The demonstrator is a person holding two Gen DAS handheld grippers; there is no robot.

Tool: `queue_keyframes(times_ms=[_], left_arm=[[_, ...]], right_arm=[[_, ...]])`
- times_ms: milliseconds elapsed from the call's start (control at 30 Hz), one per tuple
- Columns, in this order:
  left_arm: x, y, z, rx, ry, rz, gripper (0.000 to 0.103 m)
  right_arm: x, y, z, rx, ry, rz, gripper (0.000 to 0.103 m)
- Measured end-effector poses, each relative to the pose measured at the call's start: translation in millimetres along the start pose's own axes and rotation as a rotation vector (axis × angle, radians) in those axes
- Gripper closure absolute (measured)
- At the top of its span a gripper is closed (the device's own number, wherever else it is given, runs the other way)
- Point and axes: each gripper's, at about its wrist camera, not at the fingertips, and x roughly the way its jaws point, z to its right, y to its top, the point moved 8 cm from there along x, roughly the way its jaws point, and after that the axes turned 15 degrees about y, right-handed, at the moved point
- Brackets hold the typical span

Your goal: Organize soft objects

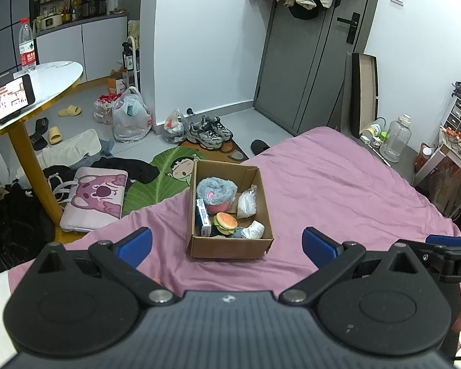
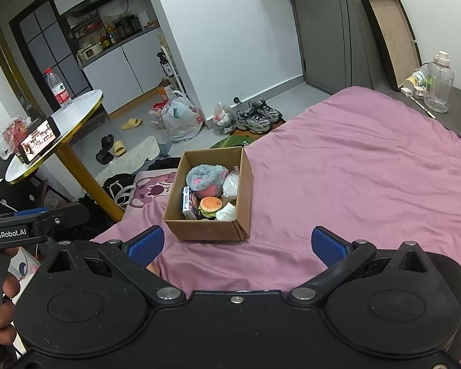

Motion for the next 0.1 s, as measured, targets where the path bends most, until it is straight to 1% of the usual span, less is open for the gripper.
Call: queue_keyframes(times_ms=[100], left_arm=[[2.8, 1.7, 0.9, -0.002, 0.000, -0.002, 0.000]], right_arm=[[4.8, -2.1, 2.0, 0.003, 0.000, -0.008, 0.000]])
